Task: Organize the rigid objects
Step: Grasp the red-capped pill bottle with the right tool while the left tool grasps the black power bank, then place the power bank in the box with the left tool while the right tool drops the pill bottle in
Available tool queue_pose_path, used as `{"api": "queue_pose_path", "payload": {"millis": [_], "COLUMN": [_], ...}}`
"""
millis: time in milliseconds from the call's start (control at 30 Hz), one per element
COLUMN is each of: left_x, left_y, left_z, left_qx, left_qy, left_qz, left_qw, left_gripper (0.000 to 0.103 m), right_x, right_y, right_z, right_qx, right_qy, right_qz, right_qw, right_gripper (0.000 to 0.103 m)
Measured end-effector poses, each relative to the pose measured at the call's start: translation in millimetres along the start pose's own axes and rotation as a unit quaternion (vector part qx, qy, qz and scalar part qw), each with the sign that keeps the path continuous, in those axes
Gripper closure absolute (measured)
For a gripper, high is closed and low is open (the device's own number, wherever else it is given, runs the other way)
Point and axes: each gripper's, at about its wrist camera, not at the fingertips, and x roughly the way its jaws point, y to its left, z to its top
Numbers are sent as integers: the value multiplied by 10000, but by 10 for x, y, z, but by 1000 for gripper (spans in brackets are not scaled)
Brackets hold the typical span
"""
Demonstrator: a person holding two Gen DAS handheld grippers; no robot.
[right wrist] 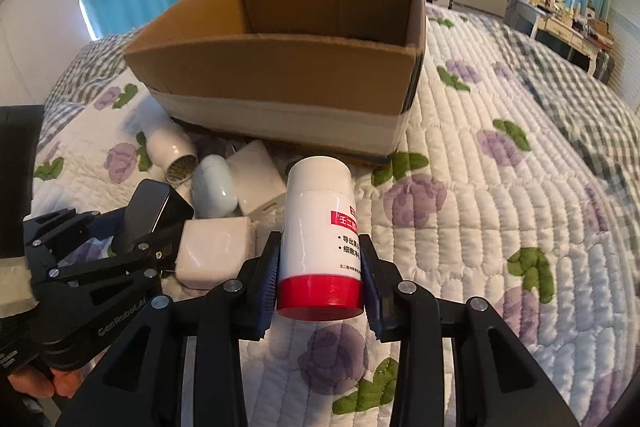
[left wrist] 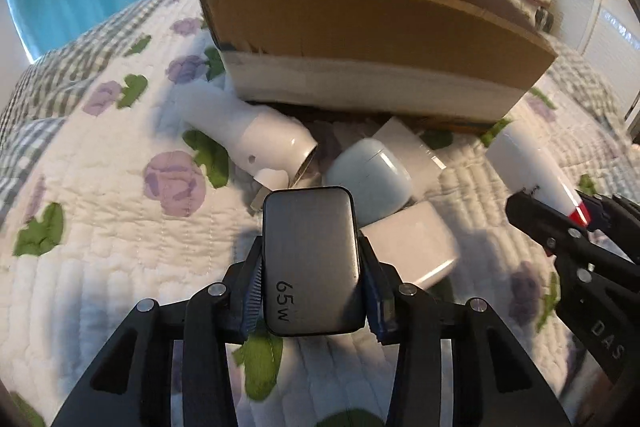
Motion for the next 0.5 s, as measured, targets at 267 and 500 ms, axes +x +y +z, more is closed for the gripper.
{"api": "queue_pose_path", "payload": {"millis": [267, 500], "left_x": [-685, -1127], "left_y": [68, 80], "left_z": [101, 507], "left_qx": [-60, 120], "left_qy": [-576, -1157], "left_qz": [-214, -290], "left_qw": [9981, 9928], "left_gripper": [61, 61], "right_x": [-475, -961], "right_y": [76, 163], "right_z": [203, 504], "right_qx": [-122, -329], "right_qy": [-470, -1017], "right_qz": [-57, -139], "right_qw": [9988, 9942], "right_gripper": [68, 68]}}
